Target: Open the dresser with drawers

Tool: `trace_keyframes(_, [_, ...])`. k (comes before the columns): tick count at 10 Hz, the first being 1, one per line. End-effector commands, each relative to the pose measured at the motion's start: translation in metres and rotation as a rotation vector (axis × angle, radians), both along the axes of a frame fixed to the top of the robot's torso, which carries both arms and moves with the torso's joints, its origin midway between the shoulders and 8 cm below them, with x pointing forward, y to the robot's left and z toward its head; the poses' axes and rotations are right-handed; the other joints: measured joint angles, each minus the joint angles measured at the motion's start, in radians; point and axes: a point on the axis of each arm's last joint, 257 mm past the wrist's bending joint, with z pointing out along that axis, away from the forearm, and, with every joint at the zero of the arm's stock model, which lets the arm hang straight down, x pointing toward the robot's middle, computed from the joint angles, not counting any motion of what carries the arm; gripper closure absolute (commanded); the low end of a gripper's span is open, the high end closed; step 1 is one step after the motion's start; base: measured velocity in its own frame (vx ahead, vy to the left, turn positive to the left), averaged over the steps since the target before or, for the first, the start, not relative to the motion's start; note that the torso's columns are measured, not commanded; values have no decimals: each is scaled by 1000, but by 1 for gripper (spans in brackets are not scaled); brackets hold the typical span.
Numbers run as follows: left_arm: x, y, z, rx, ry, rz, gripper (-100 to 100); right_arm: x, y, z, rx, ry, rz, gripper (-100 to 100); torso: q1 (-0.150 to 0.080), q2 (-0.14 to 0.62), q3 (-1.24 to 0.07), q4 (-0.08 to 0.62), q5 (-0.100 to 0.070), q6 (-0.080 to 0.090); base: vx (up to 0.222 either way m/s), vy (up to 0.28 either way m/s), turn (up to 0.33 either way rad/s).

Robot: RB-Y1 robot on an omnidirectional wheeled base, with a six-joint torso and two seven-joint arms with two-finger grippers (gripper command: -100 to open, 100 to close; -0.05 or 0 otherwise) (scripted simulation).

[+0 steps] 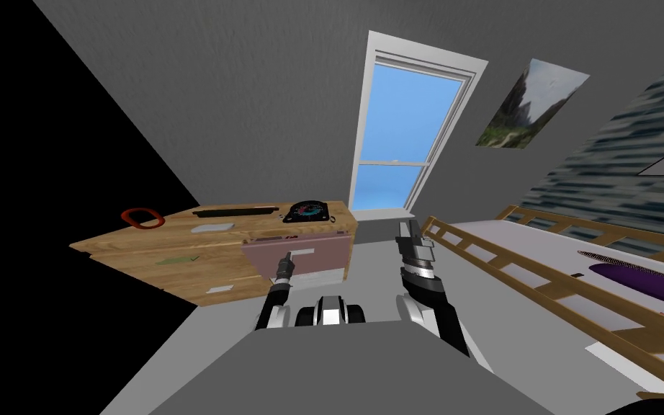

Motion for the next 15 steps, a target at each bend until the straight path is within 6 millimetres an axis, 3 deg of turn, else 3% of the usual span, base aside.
trace_keyframes(1, [-4, -2, 2, -3, 0, -4, 100, 0, 0, 0, 0, 0, 0, 0, -1, -2, -2, 0, -1, 0, -199, -36, 21])
trace_keyframes(7, [-13, -1, -4, -1, 15, -5, 100, 0, 0, 0, 0, 0, 0, 0, 1, -7, -5, 0, -1, 1, -139, -13, 6])
trace_keyframes(8, [-13, 1, 3, -3, 25, -6, -100, 0, 0, 0, 0, 0, 0, 0, 1, -12, -7, 0, -2, 0, -22, -6, 8])
trace_keyframes(15, [-7, 4, 43, -3, 22, -11, -100, 0, 0, 0, 0, 0, 0, 0, 2, -8, -5, -1, -1, 0, -4, -8, 6])
